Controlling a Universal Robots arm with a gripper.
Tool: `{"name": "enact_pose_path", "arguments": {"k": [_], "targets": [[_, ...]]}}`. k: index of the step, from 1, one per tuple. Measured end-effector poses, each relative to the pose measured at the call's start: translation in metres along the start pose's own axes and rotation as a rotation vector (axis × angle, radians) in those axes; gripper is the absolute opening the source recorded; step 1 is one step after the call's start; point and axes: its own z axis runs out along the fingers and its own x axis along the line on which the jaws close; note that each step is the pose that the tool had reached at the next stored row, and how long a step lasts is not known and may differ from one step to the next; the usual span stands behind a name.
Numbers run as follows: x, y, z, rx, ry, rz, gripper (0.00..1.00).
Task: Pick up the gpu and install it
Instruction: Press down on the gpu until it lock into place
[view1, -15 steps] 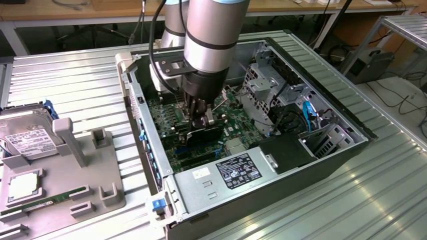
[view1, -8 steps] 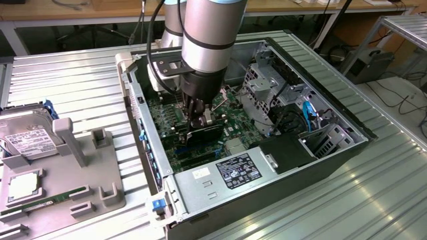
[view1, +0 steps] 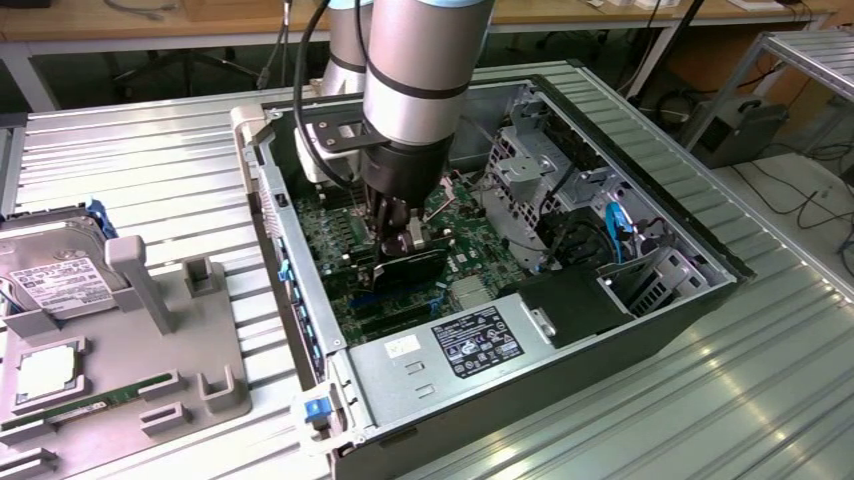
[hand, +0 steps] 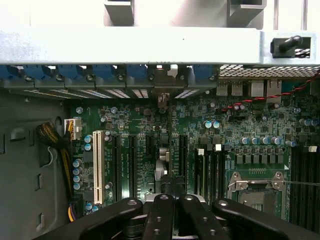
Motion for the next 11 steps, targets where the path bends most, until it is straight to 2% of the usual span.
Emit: {"name": "enact_pose_path", "arguments": {"k": [5,11], "targets": [[-0.0016,-0.0002,0.0058,0.0049,-0.0001,0.0,0.11],[-0.0013,-0.0001,0.0086,0.0053,0.0001,0.0,0.11]]}}
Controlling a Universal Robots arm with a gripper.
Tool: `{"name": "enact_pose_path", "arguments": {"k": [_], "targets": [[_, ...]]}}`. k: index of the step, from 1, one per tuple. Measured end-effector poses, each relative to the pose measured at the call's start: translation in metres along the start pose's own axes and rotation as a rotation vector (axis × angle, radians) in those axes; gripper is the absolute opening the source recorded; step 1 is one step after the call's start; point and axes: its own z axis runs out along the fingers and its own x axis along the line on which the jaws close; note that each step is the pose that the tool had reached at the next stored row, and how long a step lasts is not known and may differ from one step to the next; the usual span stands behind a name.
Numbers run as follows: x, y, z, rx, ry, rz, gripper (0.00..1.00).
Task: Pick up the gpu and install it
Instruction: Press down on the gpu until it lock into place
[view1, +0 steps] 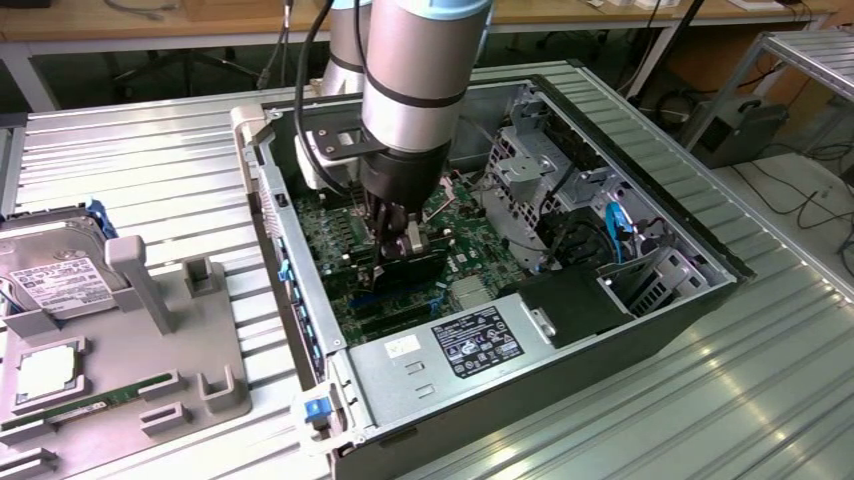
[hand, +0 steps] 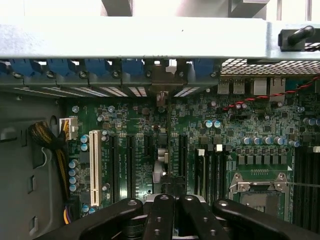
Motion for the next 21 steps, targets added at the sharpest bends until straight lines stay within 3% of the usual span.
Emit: {"name": "enact_pose_path", "arguments": {"k": [21], "targets": [[0.0018,0.0002,0.0015,0.0004,-0.0001,0.0,0.11]]}}
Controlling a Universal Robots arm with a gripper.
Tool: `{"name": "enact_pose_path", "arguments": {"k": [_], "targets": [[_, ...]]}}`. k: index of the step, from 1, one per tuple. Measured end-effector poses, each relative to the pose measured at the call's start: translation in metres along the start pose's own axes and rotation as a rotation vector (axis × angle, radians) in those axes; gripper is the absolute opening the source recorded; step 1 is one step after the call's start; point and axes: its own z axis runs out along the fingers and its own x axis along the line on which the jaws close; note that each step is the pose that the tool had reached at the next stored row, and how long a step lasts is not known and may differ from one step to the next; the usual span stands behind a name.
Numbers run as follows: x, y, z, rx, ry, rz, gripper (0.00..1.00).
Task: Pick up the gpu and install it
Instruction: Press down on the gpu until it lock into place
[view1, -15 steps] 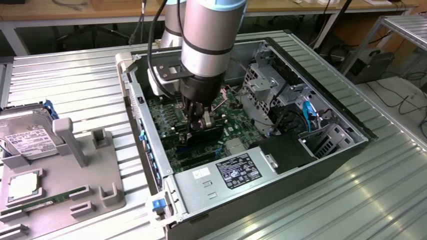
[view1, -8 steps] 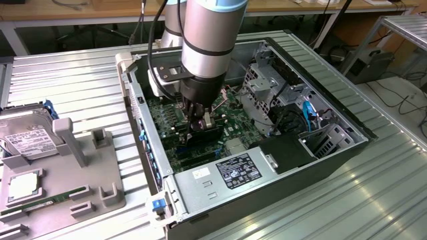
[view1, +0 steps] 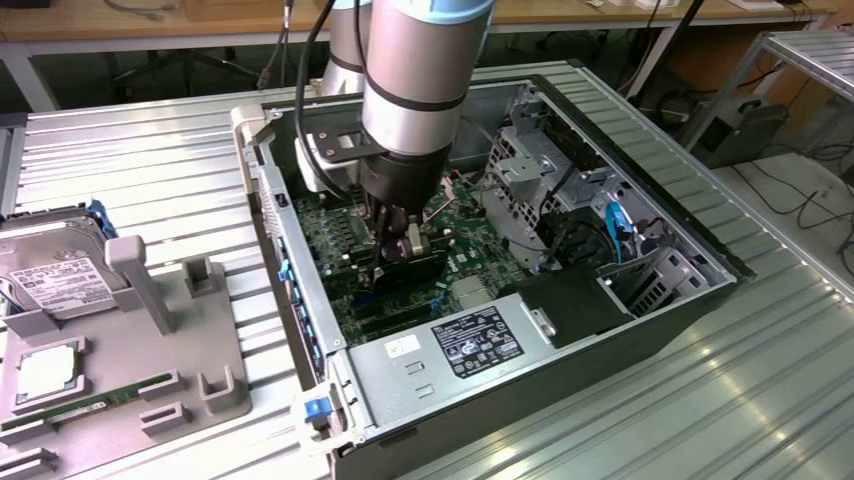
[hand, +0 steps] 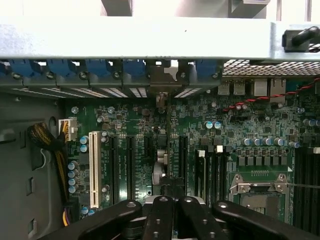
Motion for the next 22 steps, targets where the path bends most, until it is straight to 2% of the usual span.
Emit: {"name": "enact_pose_path", "arguments": {"k": [13,15,22], "targets": [[-0.0022,0.0,0.0016,0.0008,-0.0003,0.0,0.11],[-0.0025,-0.0001,0.0032,0.0024,-0.0022,0.0,0.11],[-0.0025,0.0028,0.0031,0.0026,-0.0012,0.0,0.11]]}}
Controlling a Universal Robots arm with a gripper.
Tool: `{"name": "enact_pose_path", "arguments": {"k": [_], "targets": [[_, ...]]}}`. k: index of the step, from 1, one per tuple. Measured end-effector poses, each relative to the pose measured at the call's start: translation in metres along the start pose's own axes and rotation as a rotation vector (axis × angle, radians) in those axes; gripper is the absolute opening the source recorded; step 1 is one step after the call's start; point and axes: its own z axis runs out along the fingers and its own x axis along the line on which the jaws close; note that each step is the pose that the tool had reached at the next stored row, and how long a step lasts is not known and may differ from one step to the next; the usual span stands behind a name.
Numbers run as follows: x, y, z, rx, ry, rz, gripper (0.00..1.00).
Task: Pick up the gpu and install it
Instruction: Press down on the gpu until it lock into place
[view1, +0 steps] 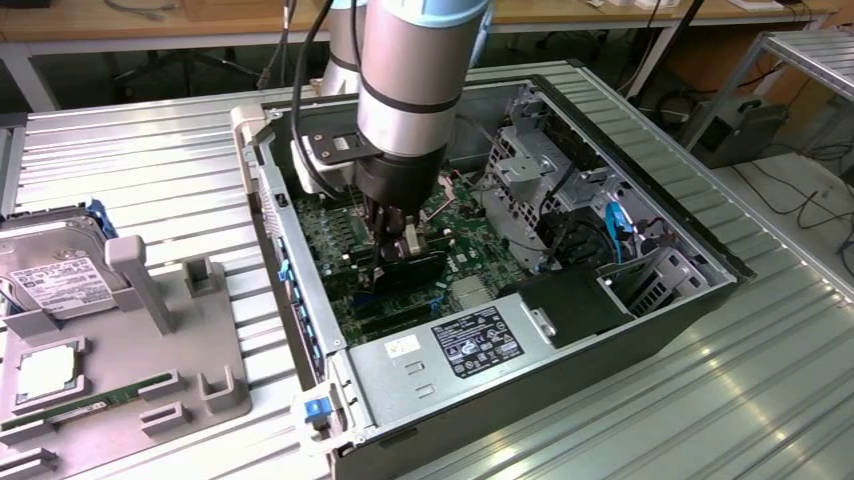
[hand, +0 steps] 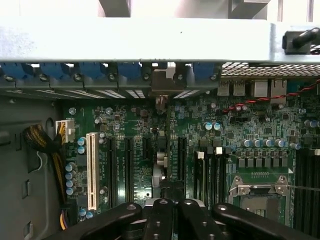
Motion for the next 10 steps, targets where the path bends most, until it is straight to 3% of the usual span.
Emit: {"name": "enact_pose_path", "arguments": {"k": [5,10], "targets": [[0.0,0.0003,-0.0113,0.0001,0.0,0.0,0.11],[0.0,0.0036,-0.0071,0.0003,-0.0002,0.0,0.11]]}}
